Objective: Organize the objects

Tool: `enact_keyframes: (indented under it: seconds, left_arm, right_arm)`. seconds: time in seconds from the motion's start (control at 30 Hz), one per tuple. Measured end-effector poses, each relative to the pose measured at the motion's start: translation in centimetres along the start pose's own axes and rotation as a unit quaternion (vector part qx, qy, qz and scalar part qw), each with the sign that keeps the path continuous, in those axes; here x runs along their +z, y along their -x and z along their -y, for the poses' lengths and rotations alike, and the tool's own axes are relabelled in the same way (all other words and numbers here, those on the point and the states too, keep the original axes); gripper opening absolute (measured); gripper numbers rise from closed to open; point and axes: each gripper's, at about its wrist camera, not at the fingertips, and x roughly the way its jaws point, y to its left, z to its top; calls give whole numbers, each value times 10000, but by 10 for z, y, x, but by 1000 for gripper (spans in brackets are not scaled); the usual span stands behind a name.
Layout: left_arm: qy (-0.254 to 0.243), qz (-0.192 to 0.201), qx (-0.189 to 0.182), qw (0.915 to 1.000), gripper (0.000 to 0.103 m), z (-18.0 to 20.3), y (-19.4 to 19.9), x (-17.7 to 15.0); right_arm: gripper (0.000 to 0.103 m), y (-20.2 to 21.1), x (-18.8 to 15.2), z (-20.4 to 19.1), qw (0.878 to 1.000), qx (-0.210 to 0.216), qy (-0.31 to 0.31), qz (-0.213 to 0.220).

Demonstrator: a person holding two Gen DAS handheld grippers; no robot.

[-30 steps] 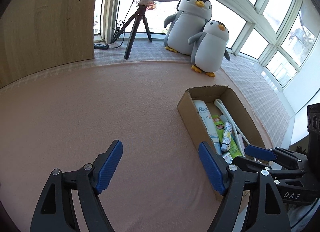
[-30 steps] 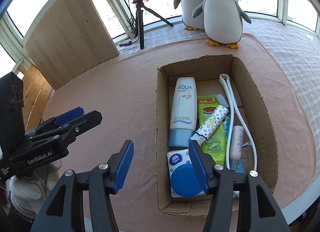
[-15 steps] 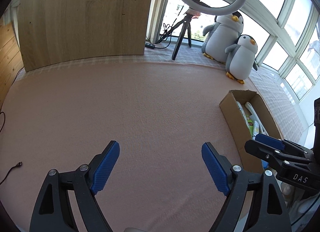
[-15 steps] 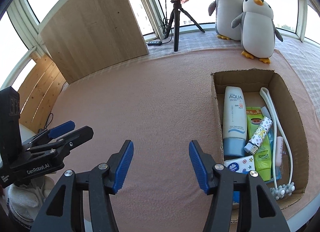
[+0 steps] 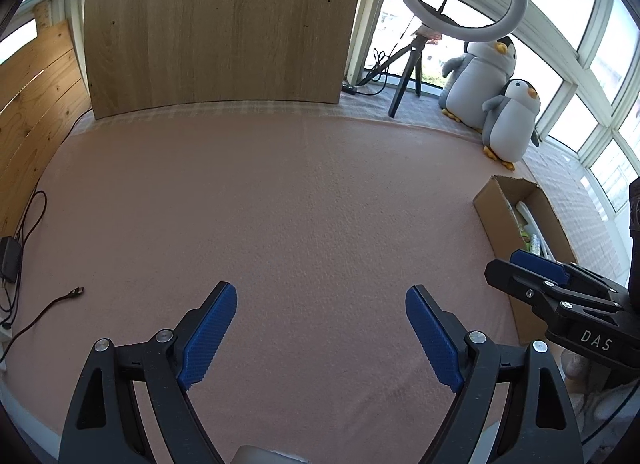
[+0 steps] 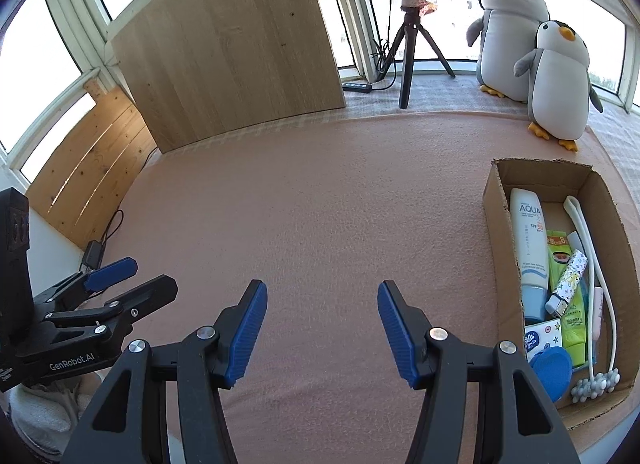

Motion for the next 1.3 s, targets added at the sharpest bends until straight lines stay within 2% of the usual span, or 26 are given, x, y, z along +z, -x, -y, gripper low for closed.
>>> enact_keyframes:
  seconds: [0.23,0.57,0.93,1.3]
  left_arm:
    - [138,-39,28,9999,89,-19,8,-12]
    - [163,-37,65,9998,91,-36,12,-13]
    - [95,-28,105,9999,91,-39,9,-10]
    - [78,-110,91,9999,92,-27,0,-11]
  right_arm:
    - [54,-8,-7,-17,9998,-100,128,-141]
    - [54,-11,-16,-32,9997,-127,108,-197]
    - [54,-14,-16,-44,9994,-239,167,-172]
    - [54,-18,-17,-33,9991,-310,88,-281]
